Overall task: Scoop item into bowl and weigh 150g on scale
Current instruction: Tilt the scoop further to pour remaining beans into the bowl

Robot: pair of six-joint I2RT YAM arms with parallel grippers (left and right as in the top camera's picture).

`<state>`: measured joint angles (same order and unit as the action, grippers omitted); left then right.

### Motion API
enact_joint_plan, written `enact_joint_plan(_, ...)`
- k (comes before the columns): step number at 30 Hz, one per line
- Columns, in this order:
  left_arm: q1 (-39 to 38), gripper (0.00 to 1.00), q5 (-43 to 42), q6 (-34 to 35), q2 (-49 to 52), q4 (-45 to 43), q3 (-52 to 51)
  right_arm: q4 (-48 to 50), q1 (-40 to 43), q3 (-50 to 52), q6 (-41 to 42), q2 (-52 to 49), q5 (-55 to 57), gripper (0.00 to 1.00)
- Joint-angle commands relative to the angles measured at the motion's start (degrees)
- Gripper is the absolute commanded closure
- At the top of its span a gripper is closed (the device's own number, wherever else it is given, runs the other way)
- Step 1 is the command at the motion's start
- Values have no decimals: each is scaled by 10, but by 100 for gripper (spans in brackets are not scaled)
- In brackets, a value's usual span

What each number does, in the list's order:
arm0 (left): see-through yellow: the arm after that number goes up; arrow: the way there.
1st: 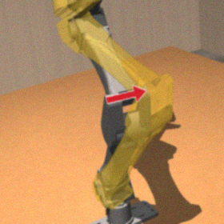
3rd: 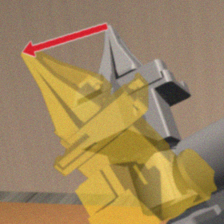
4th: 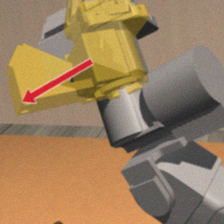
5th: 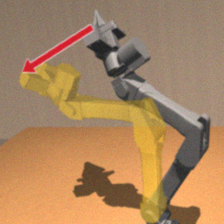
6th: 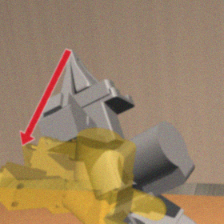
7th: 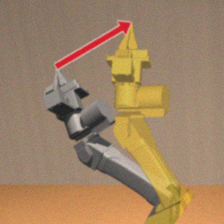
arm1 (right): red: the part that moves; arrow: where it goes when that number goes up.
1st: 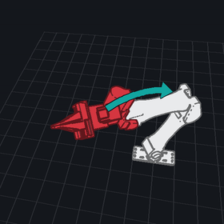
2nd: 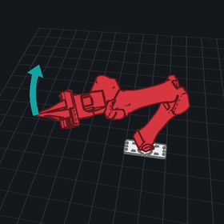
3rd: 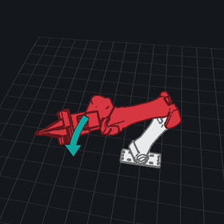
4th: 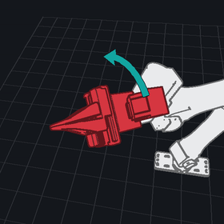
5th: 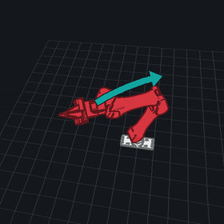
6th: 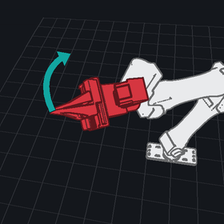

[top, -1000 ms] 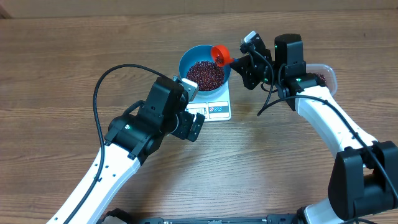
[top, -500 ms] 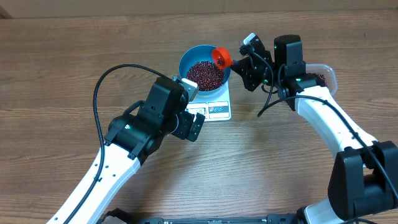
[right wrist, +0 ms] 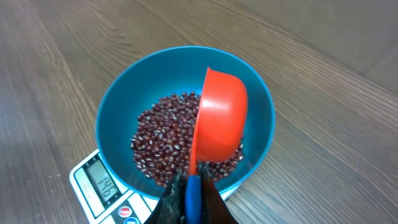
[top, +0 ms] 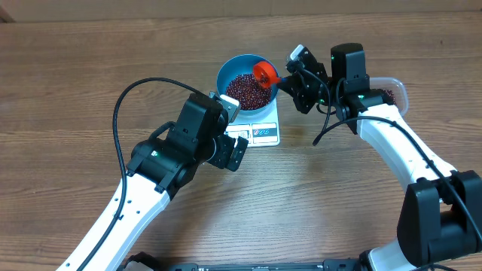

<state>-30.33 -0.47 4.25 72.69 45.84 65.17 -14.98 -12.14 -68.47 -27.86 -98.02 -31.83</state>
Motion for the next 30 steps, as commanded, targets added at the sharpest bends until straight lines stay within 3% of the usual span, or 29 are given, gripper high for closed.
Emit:
enact_joint_plan(1, 0, 0, -5, -9, 3, 0, -2, -3, -5, -1, -17, -2, -14, 96)
enact_joint_plan(4, 0, 1, -5, -9, 3, 0, -2, -17, -5, -1, -60, -2, -27, 96)
enact_joint_plan(8, 0, 0, -5, -9, 3, 0, -2, -2, -5, -1, -5, -2, 22, 96)
enact_joint_plan(10, 0, 0, -5, -9, 3, 0, -2, -9, -6, -1, -38, -2, -12, 96)
enact_joint_plan(30, 0, 0, -5, -9, 3, 0, -2, -10, -5, -1, -37, -2, -17, 96)
